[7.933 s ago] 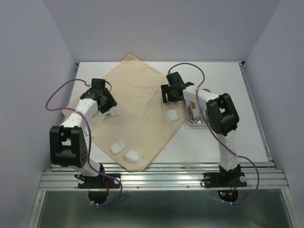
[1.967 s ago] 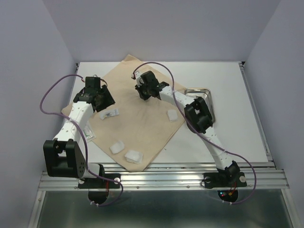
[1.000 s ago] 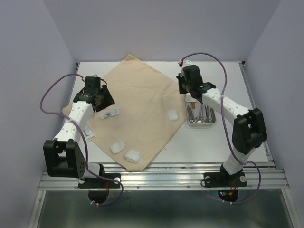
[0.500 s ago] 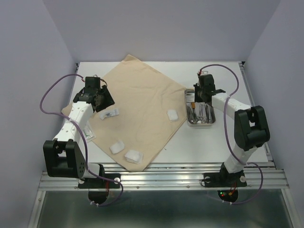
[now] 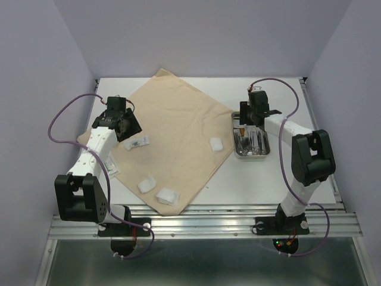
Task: Prepare the surgical pack
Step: Place the medical item in the container, then adjust the medical item in the surgical kit.
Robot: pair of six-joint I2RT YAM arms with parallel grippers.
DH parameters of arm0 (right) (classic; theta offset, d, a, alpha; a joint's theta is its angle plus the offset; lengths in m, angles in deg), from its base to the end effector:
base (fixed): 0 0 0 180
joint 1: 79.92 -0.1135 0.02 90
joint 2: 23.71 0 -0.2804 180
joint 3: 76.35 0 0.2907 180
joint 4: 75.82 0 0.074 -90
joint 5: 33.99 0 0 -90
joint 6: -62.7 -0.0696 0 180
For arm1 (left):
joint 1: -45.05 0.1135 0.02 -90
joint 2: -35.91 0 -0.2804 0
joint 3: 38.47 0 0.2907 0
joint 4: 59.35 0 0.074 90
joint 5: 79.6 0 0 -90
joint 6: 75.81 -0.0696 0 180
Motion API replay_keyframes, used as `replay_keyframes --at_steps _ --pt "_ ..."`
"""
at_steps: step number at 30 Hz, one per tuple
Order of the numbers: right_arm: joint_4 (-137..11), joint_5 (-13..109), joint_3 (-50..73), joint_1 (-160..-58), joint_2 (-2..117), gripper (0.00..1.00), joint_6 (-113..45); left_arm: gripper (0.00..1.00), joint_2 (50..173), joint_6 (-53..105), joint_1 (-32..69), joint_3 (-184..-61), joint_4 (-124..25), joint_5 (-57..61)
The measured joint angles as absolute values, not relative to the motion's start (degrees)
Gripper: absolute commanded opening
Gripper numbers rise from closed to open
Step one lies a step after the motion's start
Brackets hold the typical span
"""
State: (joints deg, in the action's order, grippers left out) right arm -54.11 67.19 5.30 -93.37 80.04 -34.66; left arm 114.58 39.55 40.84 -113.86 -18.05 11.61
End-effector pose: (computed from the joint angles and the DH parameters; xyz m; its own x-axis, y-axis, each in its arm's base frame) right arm 0.4492 0.0936 0.1780 -0.6795 -0.0333 -0.7329 -0.0051 0.9992 -0.0407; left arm 0.3566 -0.0248 0.2710 -0.6576 -0.3810 -0.6500 -0.2470 0.9241 -0.2917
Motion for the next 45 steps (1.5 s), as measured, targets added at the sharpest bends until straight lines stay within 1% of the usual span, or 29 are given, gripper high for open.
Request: replay_keyframes --at_steps 5,8,13,21,27,30,32,33,35,36,37,38,39,41,42,45 --pt "-54.04 67.08 4.84 -93.37 75.56 0.6 -34.63 0.59 117.12 40.36 41.78 -113.84 -18.03 15.79" --pt "-54.13 66.47 4.75 -93.37 71.58 0.6 -34.68 0.6 121.23 42.46 42.57 -113.6 -18.18 17.91" --pt "-54.39 64.26 4.07 -93.37 66.86 0.6 -35.07 0.56 122.87 49.87 42.81 -109.73 -21.86 16.97" --pt "-54.11 60.07 3.24 -93.37 66.29 0.6 -36.36 0.56 128.66 65.65 42.81 -107.9 -28.83 15.33" --pt "-54.09 57.9 3.0 -93.37 66.27 0.6 -36.84 0.56 130.58 73.08 42.81 -106.3 -29.18 16.53" --pt "-54.09 56.72 3.0 -93.37 66.27 0.6 -37.3 0.54 131.0 75.62 42.74 -106.32 -29.2 17.6" --pt "-54.04 55.98 3.0 -93.37 66.27 0.6 -37.63 0.48 132.31 76.97 42.53 -106.74 -29.05 18.56" --pt "-54.04 55.61 3.0 -93.37 66.27 0.6 -37.69 0.41 132.94 77.54 42.46 -107.44 -28.33 18.96" --pt "-54.0 55.08 3.0 -93.37 66.27 0.6 -37.91 0.34 134.14 78.02 42.26 -108.6 -28.22 19.72" --pt "-53.94 54.82 3.0 -93.37 66.27 0.6 -38.09 0.26 134.45 78.15 42.18 -108.95 -27.91 19.94" --pt "-53.83 54.69 3.0 -93.37 66.27 0.6 -38.13 0.21 134.87 78.2 42.0 -109.3 -28.02 20.31" --pt "-53.63 54.56 3.0 -93.37 66.29 0.6 -38.18 0.12 135.08 78.33 41.83 -109.45 -28.06 20.64" --pt "-53.54 54.49 3.0 -93.37 66.27 0.6 -38.26 0.08 135.19 78.33 41.72 -109.45 -28.17 20.81" --pt "-53.17 54.49 3.0 -93.37 66.27 0.6 -38.28 0.06 135.17 78.13 41.52 -109.47 -28.41 21.14" --pt "-52.97 54.49 3.02 -93.37 66.27 0.6 -38.28 0.01 135.19 78.09 41.39 -109.47 -28.44 21.27" --pt "-52.3 54.49 3.11 -93.37 66.33 0.6 -38.26 0.0 135.04 77.43 40.82 -109.47 -28.46 22.37"
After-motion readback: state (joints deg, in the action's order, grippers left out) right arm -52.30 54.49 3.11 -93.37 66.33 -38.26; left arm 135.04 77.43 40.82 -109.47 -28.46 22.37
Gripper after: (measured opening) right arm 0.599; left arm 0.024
